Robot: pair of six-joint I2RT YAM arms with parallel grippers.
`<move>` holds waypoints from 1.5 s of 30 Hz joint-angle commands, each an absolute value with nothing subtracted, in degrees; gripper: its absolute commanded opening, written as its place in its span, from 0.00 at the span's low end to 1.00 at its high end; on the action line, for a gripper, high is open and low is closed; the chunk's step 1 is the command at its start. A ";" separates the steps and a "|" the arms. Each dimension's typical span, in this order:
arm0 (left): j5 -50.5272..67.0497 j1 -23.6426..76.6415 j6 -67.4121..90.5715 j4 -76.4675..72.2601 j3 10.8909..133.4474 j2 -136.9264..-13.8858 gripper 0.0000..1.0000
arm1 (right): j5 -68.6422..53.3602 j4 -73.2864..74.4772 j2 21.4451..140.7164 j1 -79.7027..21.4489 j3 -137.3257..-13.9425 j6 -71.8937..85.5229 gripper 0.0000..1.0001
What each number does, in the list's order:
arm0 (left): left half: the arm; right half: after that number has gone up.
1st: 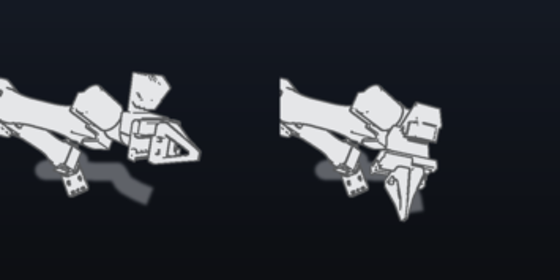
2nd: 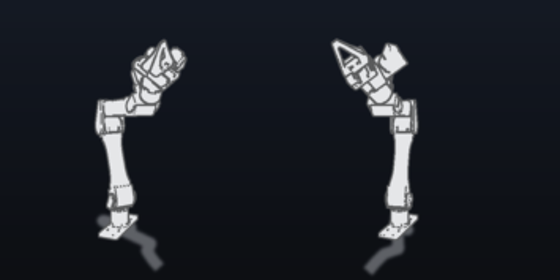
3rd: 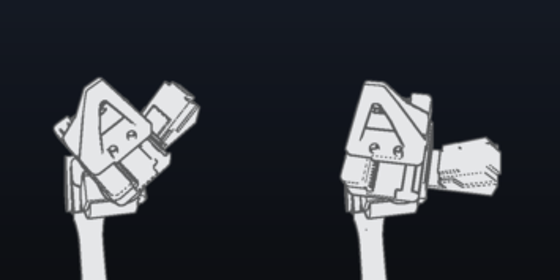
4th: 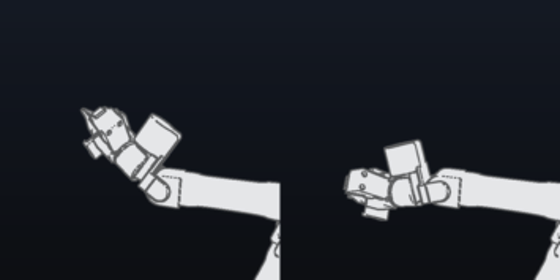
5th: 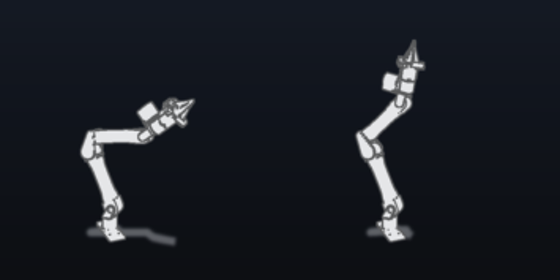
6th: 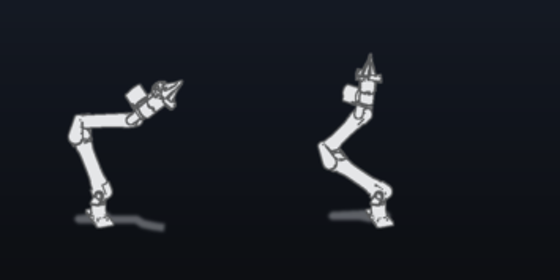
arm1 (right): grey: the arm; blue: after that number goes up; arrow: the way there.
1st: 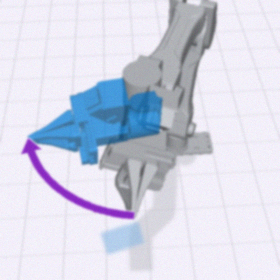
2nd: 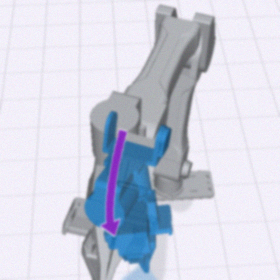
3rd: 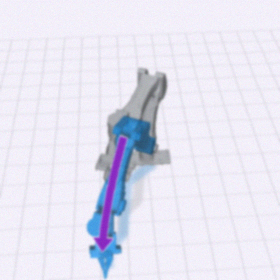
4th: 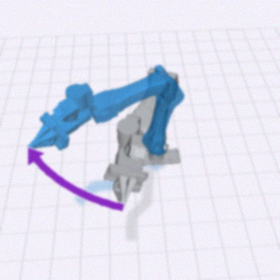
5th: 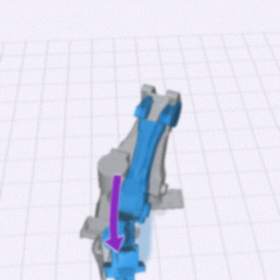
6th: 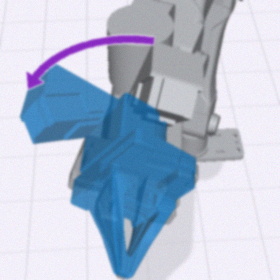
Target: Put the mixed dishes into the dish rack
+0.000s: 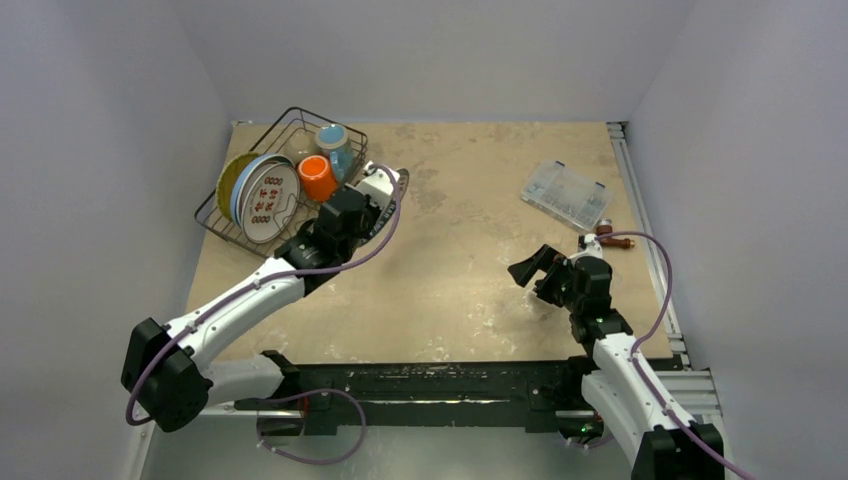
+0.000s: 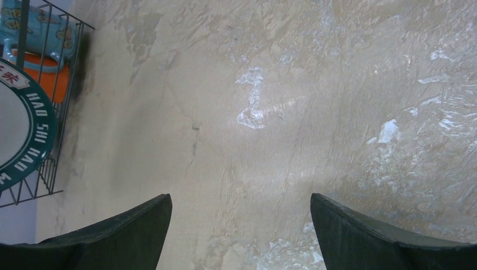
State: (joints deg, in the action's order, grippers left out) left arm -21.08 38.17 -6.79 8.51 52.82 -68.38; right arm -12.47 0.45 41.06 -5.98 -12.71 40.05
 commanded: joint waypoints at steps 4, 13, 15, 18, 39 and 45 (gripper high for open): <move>-48.33 35.86 -36.10 -28.56 42.99 -64.76 0.00 | -11.94 -1.33 41.27 -5.88 -13.80 38.52 0.95; -45.26 26.52 -44.08 -34.49 42.74 -60.85 0.00 | -13.17 -2.20 40.15 -5.84 -13.17 38.10 0.95; -40.73 23.43 -41.15 -26.99 45.51 -60.17 0.00 | -13.27 -2.28 40.77 -5.84 -13.35 38.01 0.95; -27.57 16.84 -30.06 -3.97 52.88 -60.70 0.00 | -13.35 -2.34 41.35 -5.84 -13.53 37.90 0.95; -21.21 12.14 -24.96 8.18 51.81 -66.14 0.00 | -14.07 -2.81 40.52 -5.84 -13.12 37.73 0.96; -22.31 11.79 -23.66 8.17 52.20 -67.21 0.00 | -13.71 -2.73 39.96 -5.87 -12.92 37.79 0.96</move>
